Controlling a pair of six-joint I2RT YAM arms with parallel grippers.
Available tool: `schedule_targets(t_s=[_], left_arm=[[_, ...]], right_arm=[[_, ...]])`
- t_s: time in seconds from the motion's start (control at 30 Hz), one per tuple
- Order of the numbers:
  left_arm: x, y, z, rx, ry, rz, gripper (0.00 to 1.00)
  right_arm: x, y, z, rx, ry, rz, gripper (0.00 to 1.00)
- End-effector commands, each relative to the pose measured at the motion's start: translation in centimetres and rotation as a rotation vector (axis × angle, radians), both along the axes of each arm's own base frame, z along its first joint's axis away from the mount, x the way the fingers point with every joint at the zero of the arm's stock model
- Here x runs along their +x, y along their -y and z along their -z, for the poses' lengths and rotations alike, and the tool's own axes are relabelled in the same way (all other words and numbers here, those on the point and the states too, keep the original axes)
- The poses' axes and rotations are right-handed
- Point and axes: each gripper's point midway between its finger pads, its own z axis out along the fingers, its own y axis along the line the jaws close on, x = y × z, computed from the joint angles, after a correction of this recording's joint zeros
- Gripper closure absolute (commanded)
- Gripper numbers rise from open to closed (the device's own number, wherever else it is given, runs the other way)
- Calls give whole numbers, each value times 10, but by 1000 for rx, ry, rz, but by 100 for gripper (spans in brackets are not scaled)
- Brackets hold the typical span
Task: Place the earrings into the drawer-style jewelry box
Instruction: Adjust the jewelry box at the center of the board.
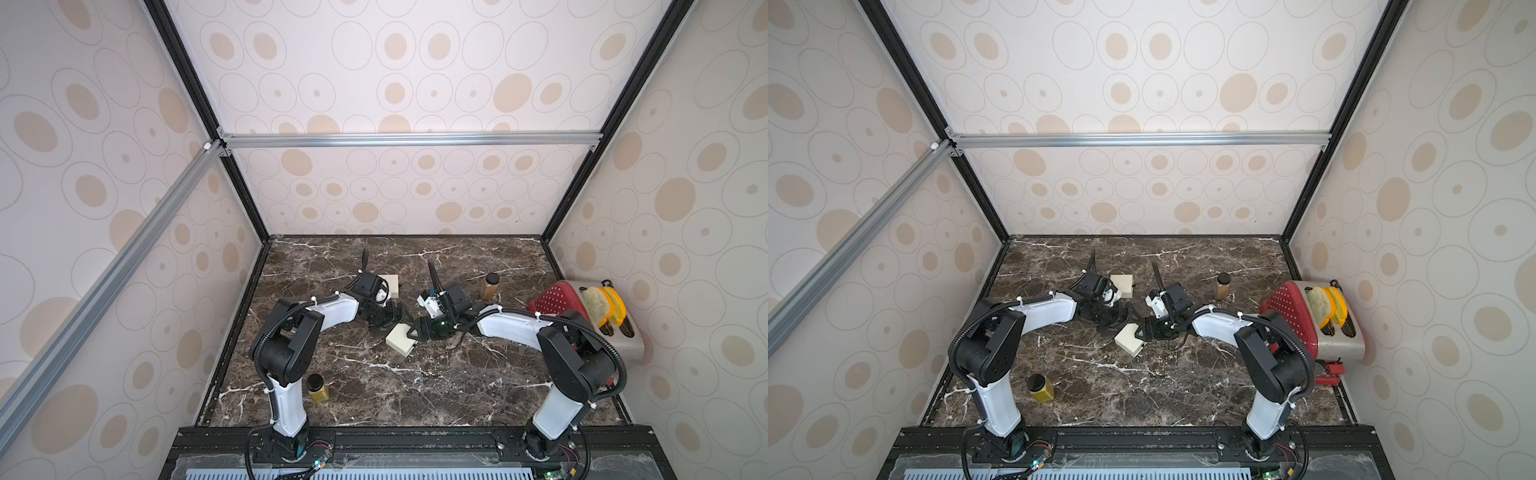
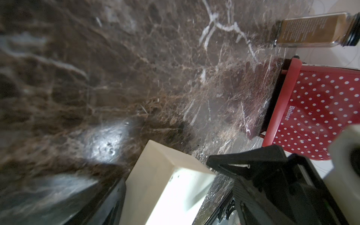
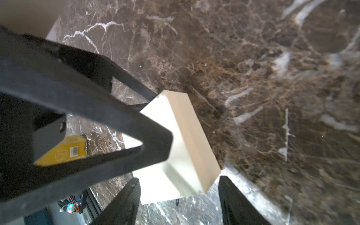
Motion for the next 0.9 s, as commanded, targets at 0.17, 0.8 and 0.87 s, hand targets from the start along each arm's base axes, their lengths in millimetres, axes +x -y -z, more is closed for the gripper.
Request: schedule_targets(t_s=[0.17,0.8,0.87], left_arm=[[-19,-1,-14,-12,0,57,11],[-24,-47,-6,138,12,11,1],[-26,-49,-5,147,10,13,1]], right_arm=[[-7,6,-14,-22,-7,-19,32],[7,-28,3,21,11,-82,36],[14,-34,3,24,22,-97,37]])
